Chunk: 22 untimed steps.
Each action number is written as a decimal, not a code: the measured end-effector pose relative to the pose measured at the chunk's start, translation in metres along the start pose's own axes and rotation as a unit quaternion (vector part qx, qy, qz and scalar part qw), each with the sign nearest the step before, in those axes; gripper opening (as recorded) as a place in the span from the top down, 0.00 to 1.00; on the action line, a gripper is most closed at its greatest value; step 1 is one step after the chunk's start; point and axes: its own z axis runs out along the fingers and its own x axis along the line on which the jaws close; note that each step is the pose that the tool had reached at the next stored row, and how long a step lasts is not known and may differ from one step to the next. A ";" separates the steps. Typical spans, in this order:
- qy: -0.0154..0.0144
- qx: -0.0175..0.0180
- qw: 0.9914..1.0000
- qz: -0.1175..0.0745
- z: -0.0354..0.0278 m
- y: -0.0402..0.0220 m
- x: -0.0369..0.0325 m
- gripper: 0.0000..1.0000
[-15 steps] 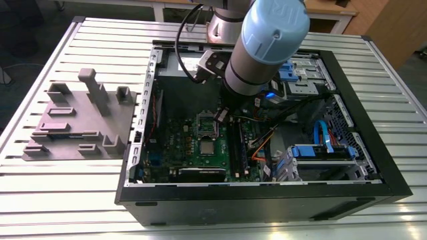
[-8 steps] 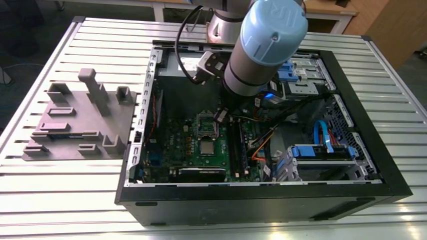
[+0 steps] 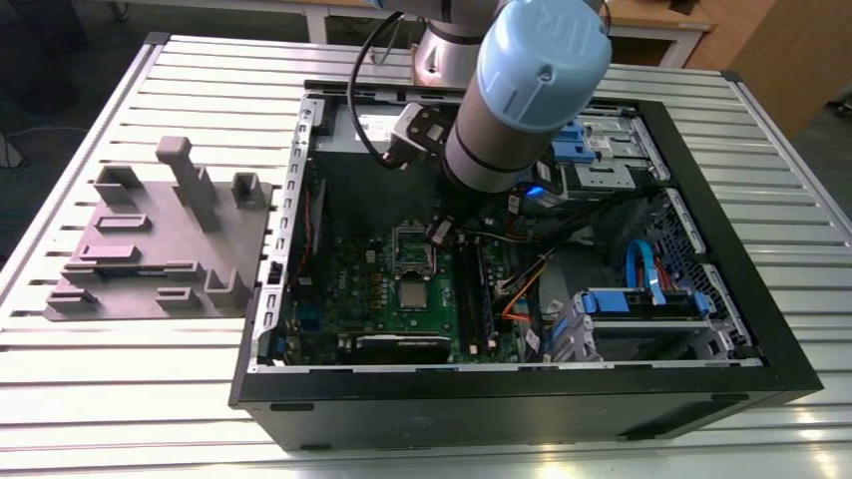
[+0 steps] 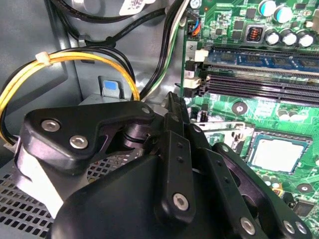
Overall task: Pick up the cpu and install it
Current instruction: 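Close the cpu cover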
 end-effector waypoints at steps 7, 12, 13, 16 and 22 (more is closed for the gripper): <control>0.006 0.003 1.000 0.001 0.0000 0.0002 0.0001 0.89; 0.009 0.004 1.000 0.001 -0.0008 0.0006 0.0000 0.89; 0.009 0.004 1.000 0.001 -0.0011 0.0007 -0.0001 0.89; 0.011 0.005 1.000 0.001 -0.0022 0.0010 -0.0002 0.89; 0.018 0.008 1.000 0.002 -0.0041 0.0015 -0.0008 0.89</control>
